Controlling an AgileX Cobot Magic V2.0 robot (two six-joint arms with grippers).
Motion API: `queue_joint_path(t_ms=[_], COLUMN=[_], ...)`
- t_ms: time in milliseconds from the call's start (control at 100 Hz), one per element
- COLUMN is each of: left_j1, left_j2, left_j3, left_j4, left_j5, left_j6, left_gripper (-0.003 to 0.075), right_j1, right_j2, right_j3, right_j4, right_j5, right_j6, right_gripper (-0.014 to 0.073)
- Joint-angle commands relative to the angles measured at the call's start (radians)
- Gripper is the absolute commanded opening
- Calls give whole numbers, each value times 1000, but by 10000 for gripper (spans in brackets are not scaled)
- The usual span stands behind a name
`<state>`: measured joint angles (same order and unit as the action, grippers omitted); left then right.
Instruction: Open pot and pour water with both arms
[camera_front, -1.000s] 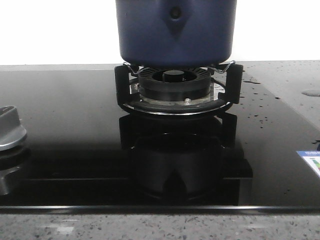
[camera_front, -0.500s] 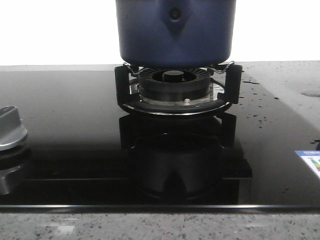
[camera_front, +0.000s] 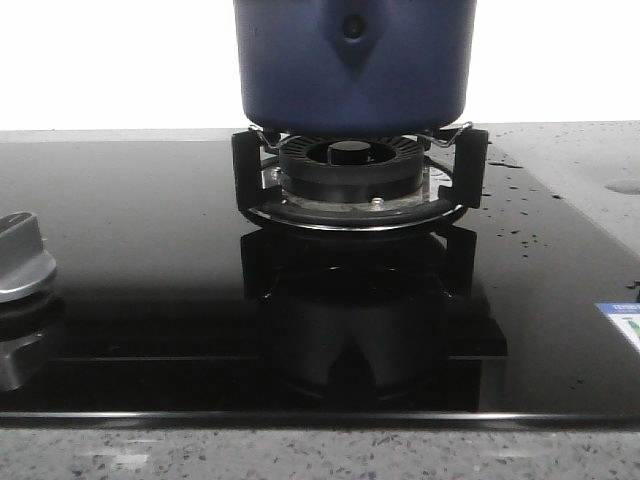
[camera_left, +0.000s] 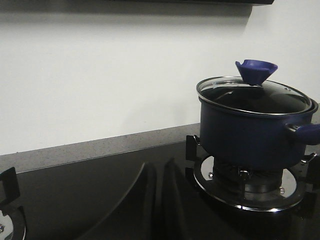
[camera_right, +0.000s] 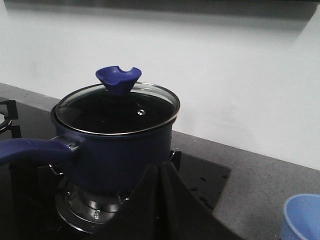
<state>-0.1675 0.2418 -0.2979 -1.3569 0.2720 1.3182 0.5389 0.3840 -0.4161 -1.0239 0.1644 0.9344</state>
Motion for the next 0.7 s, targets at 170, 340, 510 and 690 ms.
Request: queue_joint_path(t_ms=[170, 340, 510, 690], left_j1=[3, 3, 3, 3], left_j2=[-7, -7, -7, -9], left_j3=[-13, -13, -13, -2], left_j4=[-37, -37, -26, 337], left_j5=[-24, -24, -27, -95], left_j6=[-12, -12, -7, -290], left_gripper=[-20, -20, -20, -20], right_j1=[4, 4, 4, 4], right_j2=[2, 2, 2, 2], right_j3=[-25, -25, -25, -25], right_j4=[-9, -9, -9, -9], right_j5=[-20, -20, -20, -20], right_j6=[3, 3, 3, 3], right_gripper=[-71, -71, -71, -71])
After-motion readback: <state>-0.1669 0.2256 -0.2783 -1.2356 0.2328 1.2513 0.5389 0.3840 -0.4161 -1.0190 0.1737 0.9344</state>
